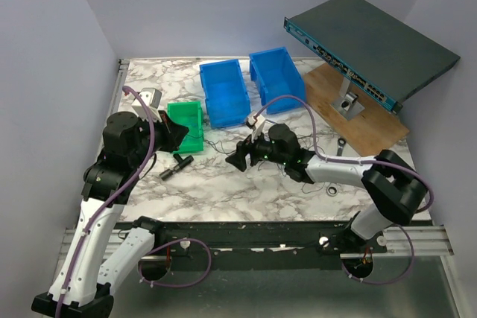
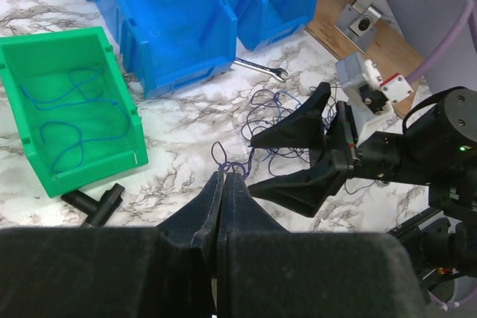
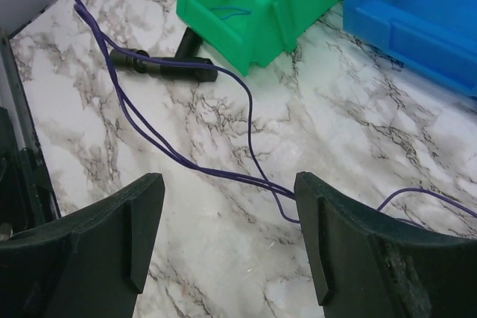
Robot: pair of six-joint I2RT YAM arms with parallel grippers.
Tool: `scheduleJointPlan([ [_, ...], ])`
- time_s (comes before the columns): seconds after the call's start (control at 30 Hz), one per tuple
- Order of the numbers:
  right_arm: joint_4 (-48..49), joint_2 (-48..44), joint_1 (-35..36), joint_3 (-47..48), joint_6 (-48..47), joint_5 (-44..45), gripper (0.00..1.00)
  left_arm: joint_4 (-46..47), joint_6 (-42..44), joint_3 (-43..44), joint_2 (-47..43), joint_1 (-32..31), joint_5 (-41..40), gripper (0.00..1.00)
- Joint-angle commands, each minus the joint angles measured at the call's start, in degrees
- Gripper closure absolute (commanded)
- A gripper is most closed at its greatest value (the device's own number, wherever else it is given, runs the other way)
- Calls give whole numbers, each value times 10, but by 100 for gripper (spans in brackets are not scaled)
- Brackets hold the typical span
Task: Untangle the cables
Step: Untie the cable.
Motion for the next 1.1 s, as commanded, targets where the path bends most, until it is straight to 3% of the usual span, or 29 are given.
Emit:
scheduleJointPlan([
  [0.0,28,34,8,18,-49,-5,22,13,-1,20,2,3,19,100],
  [0.13,10,61,17,50,-59,4,28,16,-8,27,5,3,24,100],
  [0.27,2,64,18,50,-51,22,52,18,-12,26,2,3,6,100],
  [0.5,60,-41,19,-62,5,89,95,-2,8,13,13,3,-70,100],
  [0.73,22,-156,19,-145,19,173,100,-31,20,12,24,4,-180,100],
  [0.9,15,-226,17,-204,56,327,99,-48,18,22,17,8,-270,100],
  [1.07,-64,-247,15,-208,117,535,99,-65,20,29,10,10,-340,100],
])
